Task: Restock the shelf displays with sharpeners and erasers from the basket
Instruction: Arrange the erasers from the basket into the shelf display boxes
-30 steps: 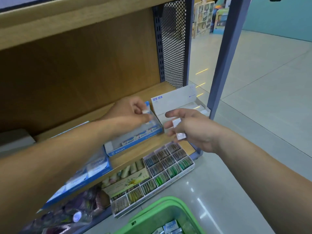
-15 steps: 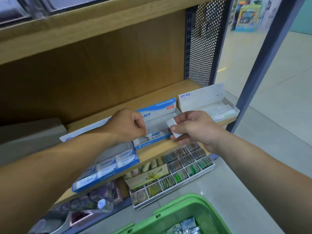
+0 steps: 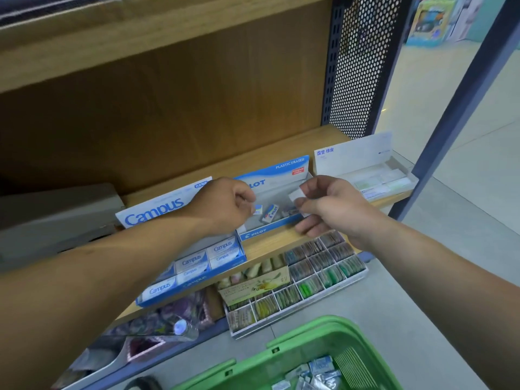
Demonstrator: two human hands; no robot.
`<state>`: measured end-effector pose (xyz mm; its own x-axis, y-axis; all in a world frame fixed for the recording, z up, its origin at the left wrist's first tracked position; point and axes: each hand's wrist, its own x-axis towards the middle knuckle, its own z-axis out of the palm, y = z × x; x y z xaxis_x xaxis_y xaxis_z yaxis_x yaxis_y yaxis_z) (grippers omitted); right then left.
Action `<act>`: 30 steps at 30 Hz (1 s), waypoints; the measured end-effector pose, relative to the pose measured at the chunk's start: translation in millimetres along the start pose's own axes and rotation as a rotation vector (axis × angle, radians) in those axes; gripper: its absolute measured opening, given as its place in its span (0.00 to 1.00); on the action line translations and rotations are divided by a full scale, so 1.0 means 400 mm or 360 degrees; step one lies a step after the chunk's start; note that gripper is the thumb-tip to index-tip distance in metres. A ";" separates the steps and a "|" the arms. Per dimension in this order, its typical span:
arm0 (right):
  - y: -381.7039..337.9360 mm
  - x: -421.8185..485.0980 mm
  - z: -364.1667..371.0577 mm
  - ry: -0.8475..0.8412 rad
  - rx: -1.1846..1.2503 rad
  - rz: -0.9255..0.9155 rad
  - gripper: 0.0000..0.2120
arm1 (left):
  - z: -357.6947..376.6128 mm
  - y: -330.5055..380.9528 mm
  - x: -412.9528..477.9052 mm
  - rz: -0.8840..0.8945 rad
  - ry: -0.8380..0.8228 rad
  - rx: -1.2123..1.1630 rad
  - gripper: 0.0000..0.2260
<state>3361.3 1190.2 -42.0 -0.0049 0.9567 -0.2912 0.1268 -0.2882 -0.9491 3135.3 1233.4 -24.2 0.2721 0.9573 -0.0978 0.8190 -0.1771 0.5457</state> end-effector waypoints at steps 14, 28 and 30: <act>0.028 0.019 -0.020 0.0191 -0.0048 -0.0010 0.09 | 0.090 0.066 0.045 0.0006 -0.0039 -0.0104 0.07; 0.017 0.010 -0.019 0.0175 -0.0078 -0.0015 0.07 | 0.051 0.064 0.041 -0.0210 -0.0224 -0.0572 0.10; 0.013 -0.001 -0.015 0.0178 -0.0139 -0.0068 0.05 | 0.021 0.064 0.046 -0.0161 -0.0122 -0.0381 0.10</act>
<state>3367.9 1188.7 -46.0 0.0977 0.9680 -0.2310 0.2149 -0.2472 -0.9448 3165.6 1244.4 -18.9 0.2397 0.9457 -0.2195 0.7037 -0.0135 0.7104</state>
